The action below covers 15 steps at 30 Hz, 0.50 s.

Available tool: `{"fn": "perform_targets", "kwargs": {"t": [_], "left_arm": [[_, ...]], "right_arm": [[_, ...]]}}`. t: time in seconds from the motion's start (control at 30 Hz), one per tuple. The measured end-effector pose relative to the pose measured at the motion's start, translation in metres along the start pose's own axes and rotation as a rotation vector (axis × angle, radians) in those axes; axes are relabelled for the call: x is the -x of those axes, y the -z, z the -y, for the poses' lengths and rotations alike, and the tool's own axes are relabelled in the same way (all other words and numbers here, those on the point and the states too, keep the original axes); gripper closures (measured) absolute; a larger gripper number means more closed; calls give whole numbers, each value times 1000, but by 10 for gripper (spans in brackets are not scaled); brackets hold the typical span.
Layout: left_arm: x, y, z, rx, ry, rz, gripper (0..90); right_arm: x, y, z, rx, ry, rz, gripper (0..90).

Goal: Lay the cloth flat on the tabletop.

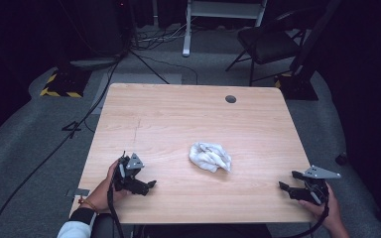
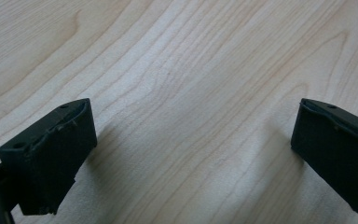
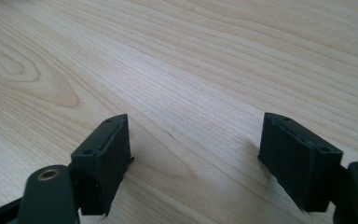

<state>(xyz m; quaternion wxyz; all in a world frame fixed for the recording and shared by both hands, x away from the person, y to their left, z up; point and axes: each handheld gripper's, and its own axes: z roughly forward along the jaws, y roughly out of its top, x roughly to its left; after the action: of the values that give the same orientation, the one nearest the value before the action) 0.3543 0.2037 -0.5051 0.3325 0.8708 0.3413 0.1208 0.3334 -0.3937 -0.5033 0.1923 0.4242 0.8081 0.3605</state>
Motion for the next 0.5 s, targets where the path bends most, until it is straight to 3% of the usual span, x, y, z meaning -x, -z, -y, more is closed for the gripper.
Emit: {"fn": "perform_targets", "kwargs": {"t": [0.33,0.5], "left_arm": [[0,0,0,-1,-27,20,2],[0,-1,-1,-2,-29,26,2]], "right_arm": [[-1,0,-1,-1,-3,2,248],[-1,-1,-4,-19,35,-37,257]]}}
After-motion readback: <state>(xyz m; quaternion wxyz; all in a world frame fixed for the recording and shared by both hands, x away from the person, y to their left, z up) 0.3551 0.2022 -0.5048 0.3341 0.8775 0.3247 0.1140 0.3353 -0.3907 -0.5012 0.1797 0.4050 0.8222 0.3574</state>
